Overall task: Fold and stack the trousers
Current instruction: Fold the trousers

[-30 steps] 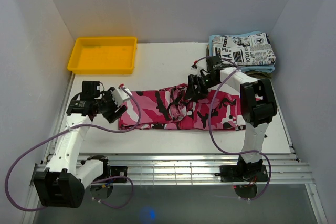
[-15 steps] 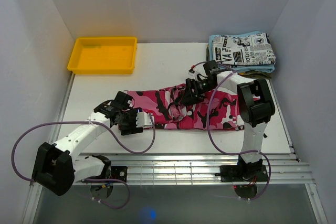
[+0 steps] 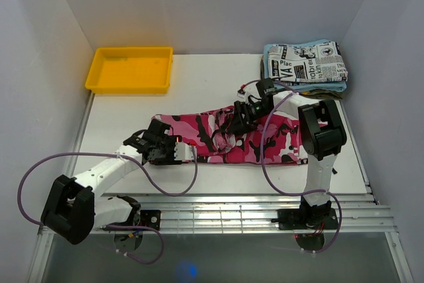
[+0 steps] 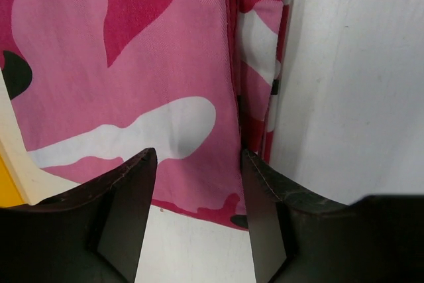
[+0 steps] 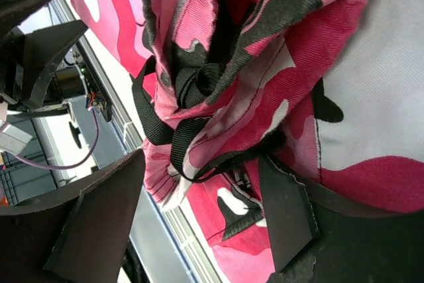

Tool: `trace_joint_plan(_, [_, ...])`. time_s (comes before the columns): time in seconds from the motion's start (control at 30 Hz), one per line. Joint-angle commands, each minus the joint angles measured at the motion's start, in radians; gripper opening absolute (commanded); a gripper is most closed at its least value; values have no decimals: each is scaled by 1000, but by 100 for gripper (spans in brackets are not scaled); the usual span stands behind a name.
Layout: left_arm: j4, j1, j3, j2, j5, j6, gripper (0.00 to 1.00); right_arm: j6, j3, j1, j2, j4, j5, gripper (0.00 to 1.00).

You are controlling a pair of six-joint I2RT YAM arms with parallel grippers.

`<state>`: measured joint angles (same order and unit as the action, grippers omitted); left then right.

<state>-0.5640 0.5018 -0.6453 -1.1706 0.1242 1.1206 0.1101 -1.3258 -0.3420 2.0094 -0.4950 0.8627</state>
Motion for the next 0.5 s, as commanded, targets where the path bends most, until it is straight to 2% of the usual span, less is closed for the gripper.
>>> trace_joint_plan(0.0, [67,12,-2,-20,-15,19,64,-19,-9,3,20,-16,29,74])
trace_joint_plan(0.3, [115,44,38,-40,-28,50,64,-49,-52,38,35,-72,53,75])
trace_joint_plan(0.47, [112,63,38,-41,-38,25,69,-88,-59,51,38,-111,47,75])
